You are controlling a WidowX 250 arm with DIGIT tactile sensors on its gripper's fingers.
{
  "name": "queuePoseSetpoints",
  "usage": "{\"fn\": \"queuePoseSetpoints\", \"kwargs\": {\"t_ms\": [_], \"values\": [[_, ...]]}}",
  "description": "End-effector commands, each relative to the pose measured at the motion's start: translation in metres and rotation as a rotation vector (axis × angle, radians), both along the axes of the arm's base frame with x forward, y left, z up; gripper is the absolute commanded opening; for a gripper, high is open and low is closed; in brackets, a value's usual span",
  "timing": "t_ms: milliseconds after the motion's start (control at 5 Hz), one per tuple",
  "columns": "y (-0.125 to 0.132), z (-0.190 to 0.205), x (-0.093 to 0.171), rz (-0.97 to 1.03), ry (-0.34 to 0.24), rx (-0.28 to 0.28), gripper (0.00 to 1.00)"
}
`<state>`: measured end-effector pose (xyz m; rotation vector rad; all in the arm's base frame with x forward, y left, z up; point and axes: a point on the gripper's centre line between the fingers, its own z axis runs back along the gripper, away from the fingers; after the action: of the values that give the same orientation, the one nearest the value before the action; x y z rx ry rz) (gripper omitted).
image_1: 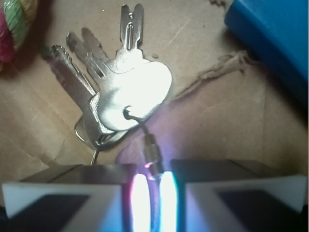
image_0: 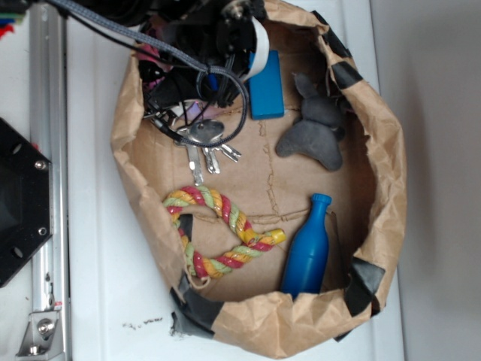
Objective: Grab the silver keys.
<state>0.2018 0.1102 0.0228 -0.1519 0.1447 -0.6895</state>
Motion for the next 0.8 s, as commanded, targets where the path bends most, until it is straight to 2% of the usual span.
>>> {"fn": "queuePoseSetpoints", "kwargs": {"t_ms": [0, 200, 400, 600], "values": [[0.001, 0.031, 0.006, 0.033, -0.064, 0.015, 0.00], [-0.007, 0.053, 0.011, 0.066, -0.096, 0.000, 0.00], [-0.045, 0.104, 0.058, 0.135, -0.204, -0.002, 0.00], [-0.089, 0.154, 0.050, 0.119, -0.280, -0.076, 0.00]]}}
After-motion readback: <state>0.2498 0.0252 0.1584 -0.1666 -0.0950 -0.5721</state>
